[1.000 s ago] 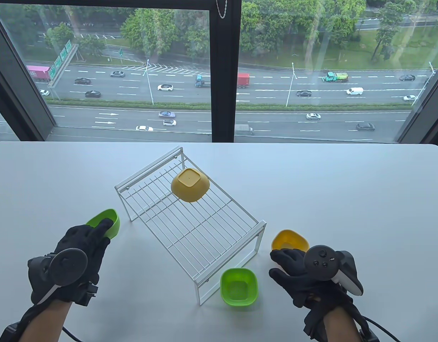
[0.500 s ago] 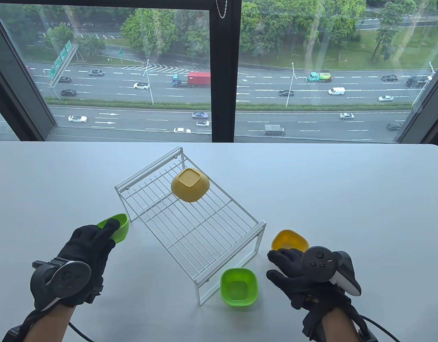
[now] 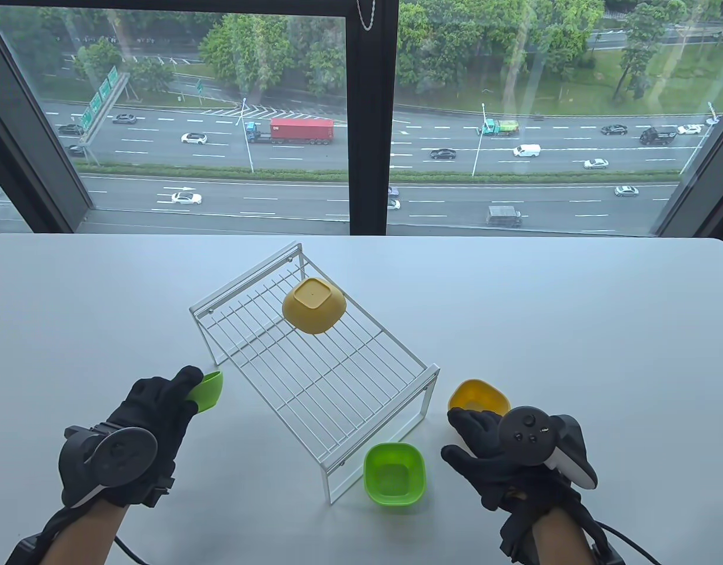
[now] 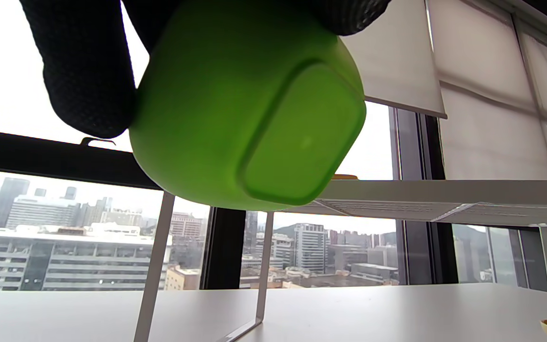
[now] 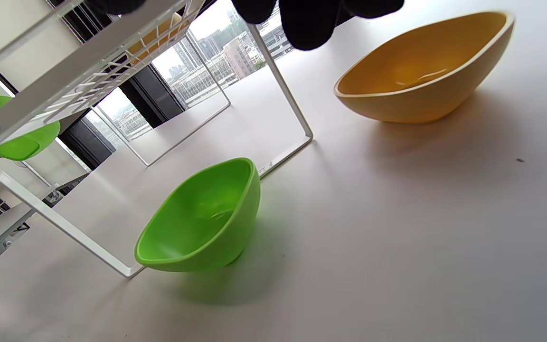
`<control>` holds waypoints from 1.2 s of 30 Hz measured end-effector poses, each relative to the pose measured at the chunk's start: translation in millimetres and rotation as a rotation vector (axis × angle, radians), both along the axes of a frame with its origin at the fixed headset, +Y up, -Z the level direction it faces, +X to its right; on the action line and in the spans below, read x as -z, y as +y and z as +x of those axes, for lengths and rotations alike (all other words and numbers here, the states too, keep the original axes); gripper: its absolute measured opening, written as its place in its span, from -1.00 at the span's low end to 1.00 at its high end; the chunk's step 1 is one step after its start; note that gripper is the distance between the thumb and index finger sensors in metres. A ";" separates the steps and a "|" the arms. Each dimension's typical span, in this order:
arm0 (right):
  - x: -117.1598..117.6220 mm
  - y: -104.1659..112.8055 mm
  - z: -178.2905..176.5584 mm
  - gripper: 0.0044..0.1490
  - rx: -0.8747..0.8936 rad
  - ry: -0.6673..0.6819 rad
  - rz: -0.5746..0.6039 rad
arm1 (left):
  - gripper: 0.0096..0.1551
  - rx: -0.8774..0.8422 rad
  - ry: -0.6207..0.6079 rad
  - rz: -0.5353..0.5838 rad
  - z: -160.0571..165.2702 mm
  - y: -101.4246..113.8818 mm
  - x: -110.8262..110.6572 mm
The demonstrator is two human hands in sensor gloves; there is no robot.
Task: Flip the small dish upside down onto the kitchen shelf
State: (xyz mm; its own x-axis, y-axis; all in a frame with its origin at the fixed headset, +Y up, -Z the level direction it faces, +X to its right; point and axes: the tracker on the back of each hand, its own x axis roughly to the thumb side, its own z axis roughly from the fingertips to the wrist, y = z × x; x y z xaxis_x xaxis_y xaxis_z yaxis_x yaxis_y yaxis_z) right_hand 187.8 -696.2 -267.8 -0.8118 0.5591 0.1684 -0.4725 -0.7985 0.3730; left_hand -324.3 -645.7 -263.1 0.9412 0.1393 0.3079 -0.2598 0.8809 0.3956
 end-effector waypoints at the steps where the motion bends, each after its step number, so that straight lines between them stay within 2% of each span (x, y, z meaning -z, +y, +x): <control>1: -0.1 0.0 -0.2 0.05 -0.001 0.000 0.001 | -0.33 -0.003 -0.003 0.001 0.4 0.1 -0.5; 12: -0.6 3.2 2.2 0.05 0.005 -0.001 0.017 | -0.31 0.004 -0.035 0.009 6.9 -1.5 0.8; 20: -1.8 3.2 3.8 0.06 0.003 -0.009 0.016 | -0.30 -0.014 -0.089 0.048 22.1 12.2 -3.5; 28: -3.2 3.2 5.3 0.06 0.004 -0.020 0.013 | -0.28 -0.034 -0.124 0.031 32.5 26.1 -4.3; 36: -3.7 4.0 10.7 0.06 0.015 -0.041 0.014 | -0.22 -0.047 -0.144 -0.040 46.0 37.1 4.5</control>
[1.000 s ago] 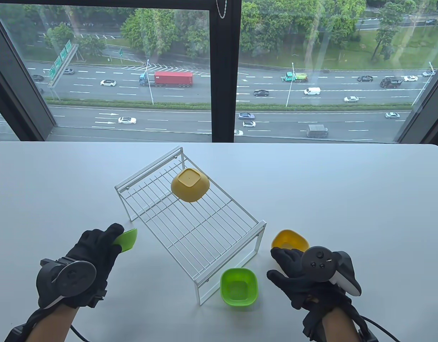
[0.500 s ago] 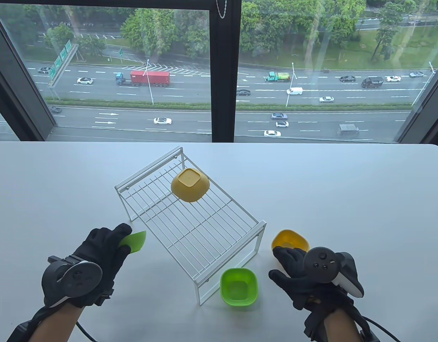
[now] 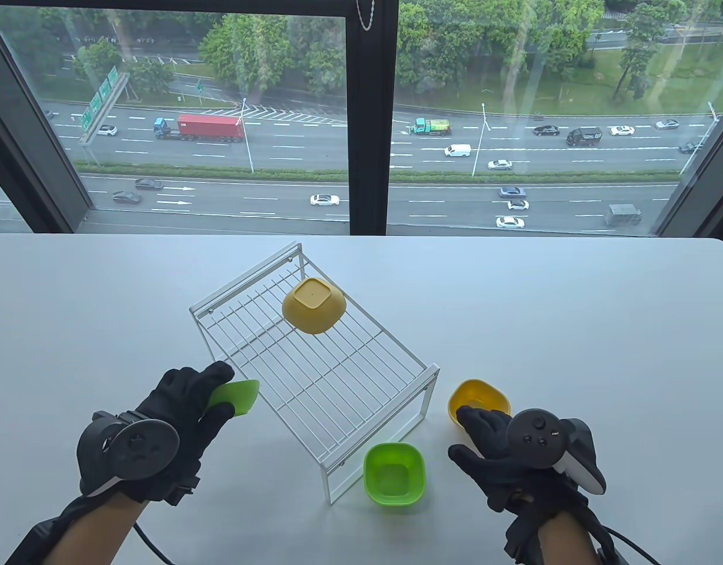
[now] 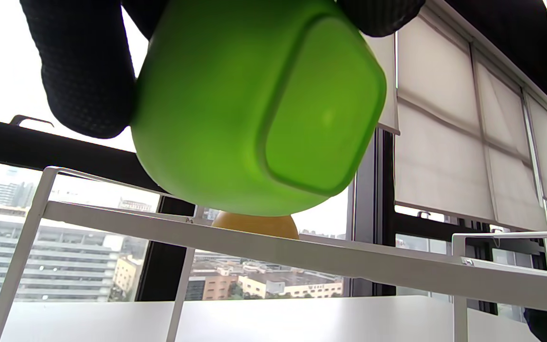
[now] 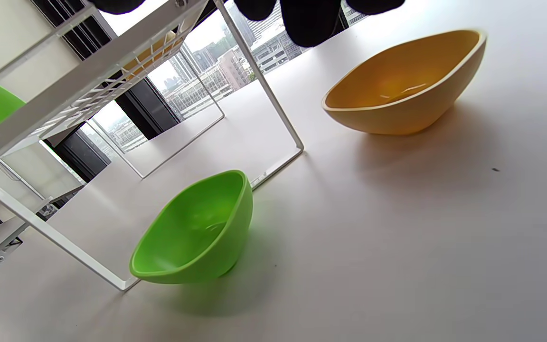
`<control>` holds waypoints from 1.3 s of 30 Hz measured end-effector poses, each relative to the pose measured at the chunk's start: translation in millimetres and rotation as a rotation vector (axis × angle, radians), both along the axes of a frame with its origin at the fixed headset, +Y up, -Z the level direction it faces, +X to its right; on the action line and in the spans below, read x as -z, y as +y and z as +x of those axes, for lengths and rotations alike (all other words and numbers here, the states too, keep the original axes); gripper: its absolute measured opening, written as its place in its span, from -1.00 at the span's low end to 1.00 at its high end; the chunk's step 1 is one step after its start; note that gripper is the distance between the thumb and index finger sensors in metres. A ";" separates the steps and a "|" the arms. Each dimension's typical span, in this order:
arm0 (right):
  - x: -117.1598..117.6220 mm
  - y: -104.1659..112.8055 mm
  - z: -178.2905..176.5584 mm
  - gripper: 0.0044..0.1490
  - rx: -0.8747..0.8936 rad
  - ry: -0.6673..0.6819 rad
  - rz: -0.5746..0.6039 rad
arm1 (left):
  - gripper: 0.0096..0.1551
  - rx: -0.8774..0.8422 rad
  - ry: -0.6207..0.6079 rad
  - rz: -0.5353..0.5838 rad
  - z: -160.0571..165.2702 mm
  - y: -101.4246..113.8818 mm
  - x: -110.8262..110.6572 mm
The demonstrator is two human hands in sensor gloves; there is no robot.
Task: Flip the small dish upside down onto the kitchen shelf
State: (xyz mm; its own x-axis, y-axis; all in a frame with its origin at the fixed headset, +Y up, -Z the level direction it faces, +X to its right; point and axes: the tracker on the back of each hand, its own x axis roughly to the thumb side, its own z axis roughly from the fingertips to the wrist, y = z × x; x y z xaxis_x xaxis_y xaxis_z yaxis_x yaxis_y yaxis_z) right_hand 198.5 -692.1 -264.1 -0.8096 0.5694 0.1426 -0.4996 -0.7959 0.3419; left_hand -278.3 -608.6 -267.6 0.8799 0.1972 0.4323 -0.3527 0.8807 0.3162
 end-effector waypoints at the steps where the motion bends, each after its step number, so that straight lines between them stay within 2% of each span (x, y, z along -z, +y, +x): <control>1: 0.1 -0.2 0.2 0.06 0.000 -0.001 -0.001 | -0.21 -0.001 -0.003 -0.009 2.1 1.2 1.6; 4: 1.0 -2.1 0.7 0.06 0.001 -0.003 -0.013 | -0.13 -0.006 -0.013 -0.038 12.5 6.2 7.9; 9: 0.4 -2.6 0.6 0.06 -0.002 0.001 -0.026 | -0.10 -0.003 -0.028 -0.030 29.2 13.7 13.8; 13: 1.0 -2.9 1.5 0.06 0.003 0.002 -0.021 | -0.03 -0.012 -0.033 -0.081 40.2 15.0 18.0; 16: 1.4 -4.3 2.3 0.06 0.010 0.001 -0.028 | 0.00 0.013 -0.027 -0.074 46.4 15.1 21.6; 24: 2.4 -6.1 1.8 0.07 0.007 0.009 -0.041 | -0.02 -0.017 -0.005 -0.075 57.2 19.5 31.4; 39: 3.4 -4.8 2.7 0.06 0.023 0.012 -0.042 | -0.07 -0.063 -0.010 -0.179 83.9 10.4 54.9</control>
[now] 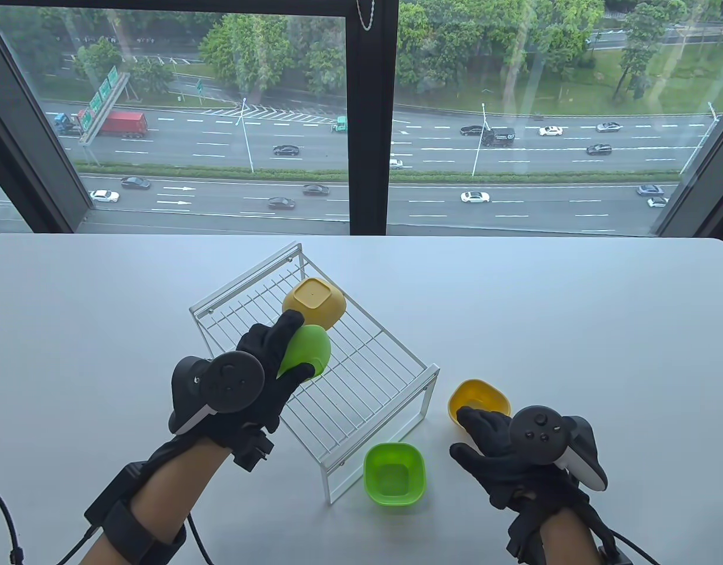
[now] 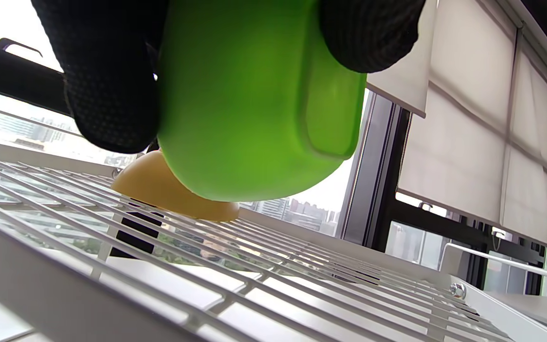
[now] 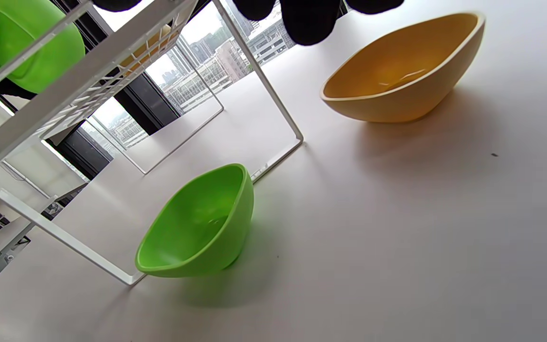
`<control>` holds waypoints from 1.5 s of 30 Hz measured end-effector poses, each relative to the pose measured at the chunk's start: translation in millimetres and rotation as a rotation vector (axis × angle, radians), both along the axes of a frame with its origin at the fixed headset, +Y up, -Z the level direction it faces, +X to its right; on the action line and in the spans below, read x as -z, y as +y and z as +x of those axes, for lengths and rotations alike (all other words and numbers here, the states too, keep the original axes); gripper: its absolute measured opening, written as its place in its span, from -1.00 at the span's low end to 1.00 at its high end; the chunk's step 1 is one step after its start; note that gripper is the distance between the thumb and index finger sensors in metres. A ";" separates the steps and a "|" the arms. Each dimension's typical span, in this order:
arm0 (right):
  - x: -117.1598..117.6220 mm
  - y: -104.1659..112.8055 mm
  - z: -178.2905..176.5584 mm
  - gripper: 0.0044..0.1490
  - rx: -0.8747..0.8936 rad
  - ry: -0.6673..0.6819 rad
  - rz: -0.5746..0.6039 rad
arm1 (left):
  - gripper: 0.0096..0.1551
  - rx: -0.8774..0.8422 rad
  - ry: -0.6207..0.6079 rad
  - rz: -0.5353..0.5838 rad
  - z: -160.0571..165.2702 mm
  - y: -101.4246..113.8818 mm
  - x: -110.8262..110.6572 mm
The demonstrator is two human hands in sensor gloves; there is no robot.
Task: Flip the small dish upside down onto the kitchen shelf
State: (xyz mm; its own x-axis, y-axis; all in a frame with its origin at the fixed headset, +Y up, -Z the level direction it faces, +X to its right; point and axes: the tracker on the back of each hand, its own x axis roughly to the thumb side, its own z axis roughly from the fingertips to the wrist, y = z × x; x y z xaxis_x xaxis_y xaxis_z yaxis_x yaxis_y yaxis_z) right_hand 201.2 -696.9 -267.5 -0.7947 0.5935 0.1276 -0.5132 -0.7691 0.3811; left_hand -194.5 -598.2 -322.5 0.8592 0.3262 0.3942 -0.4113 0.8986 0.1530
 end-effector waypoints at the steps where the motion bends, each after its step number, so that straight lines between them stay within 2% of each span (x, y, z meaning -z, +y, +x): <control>1: 0.1 0.1 0.2 0.06 0.003 0.000 0.000 | -0.07 -0.004 0.006 -0.008 0.1 -1.3 0.8; 7: 0.5 0.7 1.4 0.05 0.011 0.001 0.002 | -0.09 -0.025 0.057 -0.020 -5.0 -3.3 6.1; 18: 0.9 1.2 2.9 0.05 0.019 0.001 0.002 | -0.24 -0.065 0.188 -0.062 -32.9 3.1 22.0; 27: 1.1 1.0 3.1 0.02 0.017 0.004 -0.004 | -0.21 -0.112 0.256 -0.205 -47.2 -13.4 43.0; 32: 1.1 1.0 3.2 0.02 0.017 0.004 -0.007 | -0.18 -0.113 0.286 -0.262 -49.5 -15.8 51.1; 38: 1.0 0.7 2.8 0.02 0.013 0.008 -0.007 | -0.18 0.026 0.372 -0.463 -52.0 -18.1 66.8; 41: 0.7 0.6 2.4 0.01 0.013 0.010 -0.011 | -0.19 0.014 0.379 -0.450 -49.8 -18.0 69.9; 45: 0.8 1.2 2.7 0.02 0.013 0.008 -0.007 | -0.23 0.125 0.402 -0.382 -42.5 -21.4 69.5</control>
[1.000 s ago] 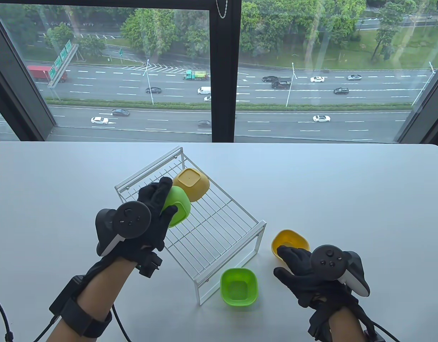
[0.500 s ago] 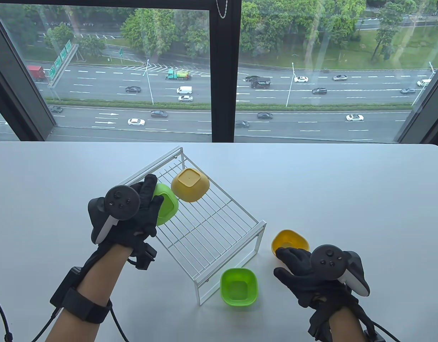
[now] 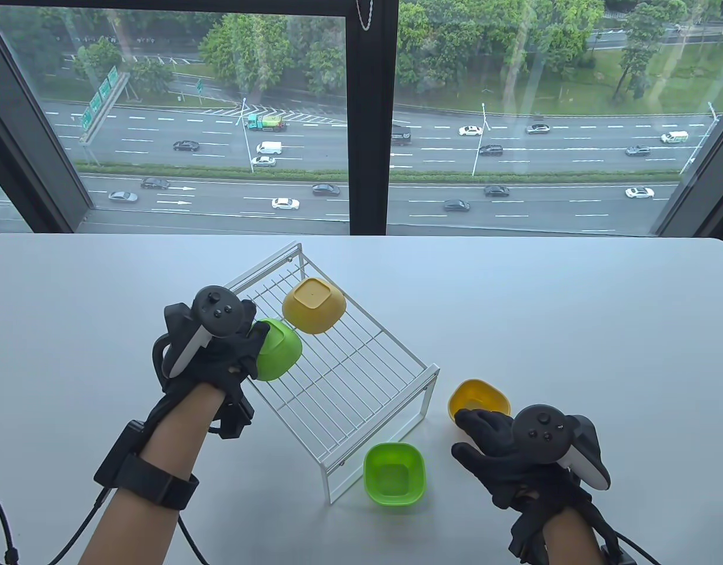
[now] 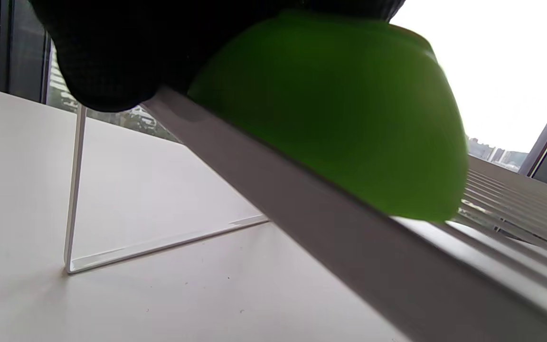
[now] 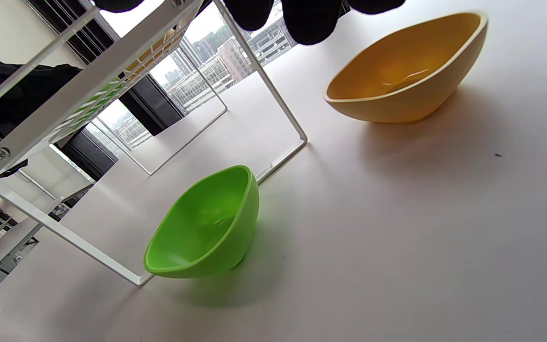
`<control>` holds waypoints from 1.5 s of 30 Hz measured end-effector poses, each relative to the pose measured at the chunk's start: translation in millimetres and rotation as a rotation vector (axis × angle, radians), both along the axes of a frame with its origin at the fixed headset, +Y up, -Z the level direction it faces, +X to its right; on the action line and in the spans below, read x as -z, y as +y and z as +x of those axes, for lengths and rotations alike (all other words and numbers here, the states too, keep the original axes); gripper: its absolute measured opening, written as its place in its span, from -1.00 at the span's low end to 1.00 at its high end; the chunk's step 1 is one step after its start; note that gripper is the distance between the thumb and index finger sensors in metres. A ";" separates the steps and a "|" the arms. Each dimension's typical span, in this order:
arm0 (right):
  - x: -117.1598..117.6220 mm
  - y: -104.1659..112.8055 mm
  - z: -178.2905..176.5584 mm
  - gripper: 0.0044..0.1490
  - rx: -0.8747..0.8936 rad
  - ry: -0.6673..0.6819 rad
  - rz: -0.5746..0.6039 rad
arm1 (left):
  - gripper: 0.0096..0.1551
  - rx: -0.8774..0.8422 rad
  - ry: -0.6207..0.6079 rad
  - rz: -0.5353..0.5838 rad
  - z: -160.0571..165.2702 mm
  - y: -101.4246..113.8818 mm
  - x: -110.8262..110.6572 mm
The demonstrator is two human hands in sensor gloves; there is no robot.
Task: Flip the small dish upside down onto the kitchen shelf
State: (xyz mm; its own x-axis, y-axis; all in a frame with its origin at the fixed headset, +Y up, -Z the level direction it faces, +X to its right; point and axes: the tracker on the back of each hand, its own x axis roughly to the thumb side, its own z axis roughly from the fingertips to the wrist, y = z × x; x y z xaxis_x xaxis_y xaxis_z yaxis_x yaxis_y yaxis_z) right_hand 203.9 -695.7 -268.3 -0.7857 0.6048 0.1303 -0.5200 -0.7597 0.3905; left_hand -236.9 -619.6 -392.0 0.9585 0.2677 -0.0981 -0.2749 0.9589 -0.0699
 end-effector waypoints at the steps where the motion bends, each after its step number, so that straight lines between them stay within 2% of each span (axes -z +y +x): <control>1: 0.0 0.1 0.1 0.02 0.000 0.000 0.002 | -0.24 0.002 0.009 0.022 1.2 -0.1 -0.2; 3: -0.1 0.0 0.0 0.02 0.000 0.002 0.003 | -0.24 -0.008 0.011 0.011 1.4 0.0 -1.1; 6: -0.4 0.0 -0.7 0.02 -0.006 0.009 0.010 | -0.26 -0.043 -0.010 0.098 -7.5 4.3 -6.5; 9: -0.3 0.7 -0.6 0.02 -0.003 0.011 0.022 | -0.25 -0.189 -0.029 0.242 -19.4 13.2 -22.0; 11: -0.2 0.7 -0.6 0.01 -0.001 0.012 0.028 | -0.26 -0.184 -0.052 0.283 -25.6 21.1 -32.5; 18: -1.7 2.0 -4.0 -0.01 -0.012 0.028 0.067 | -0.24 -0.186 -0.189 0.283 -46.1 34.3 -78.1; 23: -1.9 2.2 -3.0 -0.02 -0.008 0.016 0.096 | -0.24 -0.213 -0.280 0.169 -66.2 18.2 -106.6; 26: -2.9 0.9 -6.7 -0.02 -0.017 0.027 0.113 | -0.24 -0.194 -0.284 0.150 -78.0 11.2 -117.0; 34: -9.3 -9.9 -30.7 -0.02 -0.082 0.100 0.191 | -0.25 -0.215 -0.282 0.150 -100.6 -10.6 -116.2; 38: -11.0 -14.8 -43.1 -0.05 -0.138 0.143 0.218 | -0.25 -0.313 -0.278 0.158 -111.8 -35.9 -108.9; 40: -10.4 -17.6 -46.0 -0.05 -0.158 0.148 0.226 | -0.24 -0.370 -0.287 0.080 -117.4 -44.7 -104.7; 41: -9.9 -19.8 -47.6 -0.05 -0.176 0.153 0.229 | -0.24 -0.386 -0.300 0.053 -120.3 -46.0 -104.8; 43: -9.0 -23.7 -51.6 -0.04 -0.223 0.168 0.239 | -0.24 -0.394 -0.288 0.115 -124.4 -46.5 -105.7; 45: -8.5 -26.8 -56.9 -0.06 -0.284 0.201 0.260 | -0.25 -0.370 -0.296 0.114 -125.3 -46.0 -105.8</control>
State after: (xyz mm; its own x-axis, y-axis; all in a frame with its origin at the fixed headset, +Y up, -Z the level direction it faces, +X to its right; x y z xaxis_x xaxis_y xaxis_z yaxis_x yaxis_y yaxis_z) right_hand 147.0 -722.6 -259.8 -0.8596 0.2952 0.4169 -0.2094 -0.9480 0.2396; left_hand -362.2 -665.6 -286.2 0.7793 0.5890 0.2140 -0.5831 0.8066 -0.0968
